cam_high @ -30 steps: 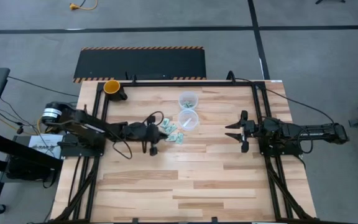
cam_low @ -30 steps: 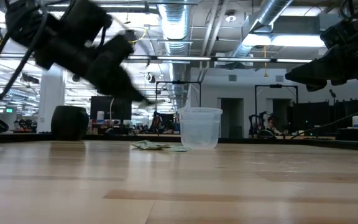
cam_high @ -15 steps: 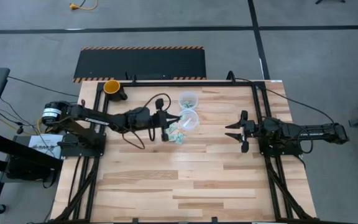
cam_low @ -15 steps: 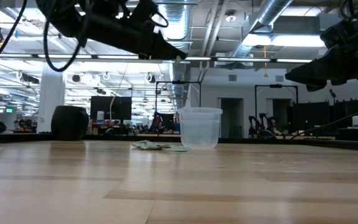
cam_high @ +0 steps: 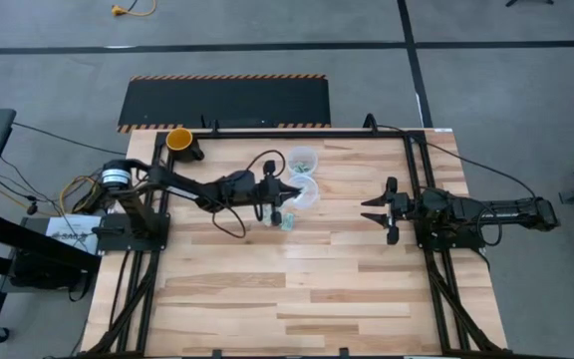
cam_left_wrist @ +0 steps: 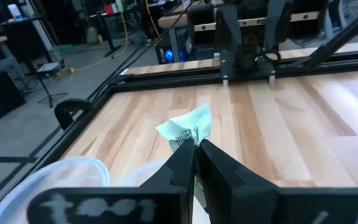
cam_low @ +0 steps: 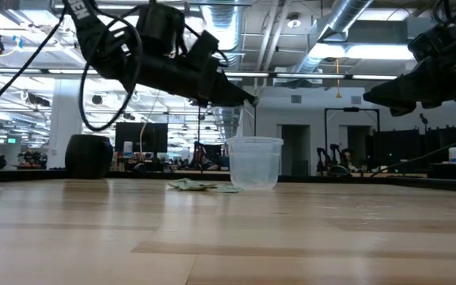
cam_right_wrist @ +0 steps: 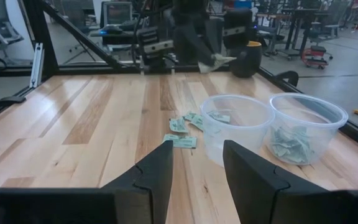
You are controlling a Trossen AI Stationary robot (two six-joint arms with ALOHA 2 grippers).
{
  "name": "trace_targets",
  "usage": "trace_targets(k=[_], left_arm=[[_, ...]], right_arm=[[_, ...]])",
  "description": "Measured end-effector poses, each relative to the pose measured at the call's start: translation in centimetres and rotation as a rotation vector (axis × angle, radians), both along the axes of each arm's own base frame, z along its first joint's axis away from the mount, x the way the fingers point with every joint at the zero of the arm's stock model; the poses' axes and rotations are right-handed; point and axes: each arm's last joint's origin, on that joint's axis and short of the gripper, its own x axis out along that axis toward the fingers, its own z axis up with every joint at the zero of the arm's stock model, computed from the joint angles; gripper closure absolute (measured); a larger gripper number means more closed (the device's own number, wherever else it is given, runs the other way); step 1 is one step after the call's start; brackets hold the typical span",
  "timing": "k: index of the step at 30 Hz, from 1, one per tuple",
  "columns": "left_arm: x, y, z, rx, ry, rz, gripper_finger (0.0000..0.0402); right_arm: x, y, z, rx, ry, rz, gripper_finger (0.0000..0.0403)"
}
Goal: Pick and place items into bin
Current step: Put the green stevia packet into the bottom transparent bin
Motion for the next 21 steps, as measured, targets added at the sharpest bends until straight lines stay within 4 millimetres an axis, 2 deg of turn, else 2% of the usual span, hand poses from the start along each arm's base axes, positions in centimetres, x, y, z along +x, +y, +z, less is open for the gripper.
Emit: trace_targets(k=[9,21], left_arm=[[0.61,0.24,-0.19,-0.010,0.011,0.055,0.0388],[0.56,0.18,-0.51,-0.017,0.043,0.075,0.0306]], right_arm=[[0.00,0.00,0.00,0.000,0.000,0.000,0.0266],[0.00,0.00,0.00,0.000,0.000,0.000,0.0268]])
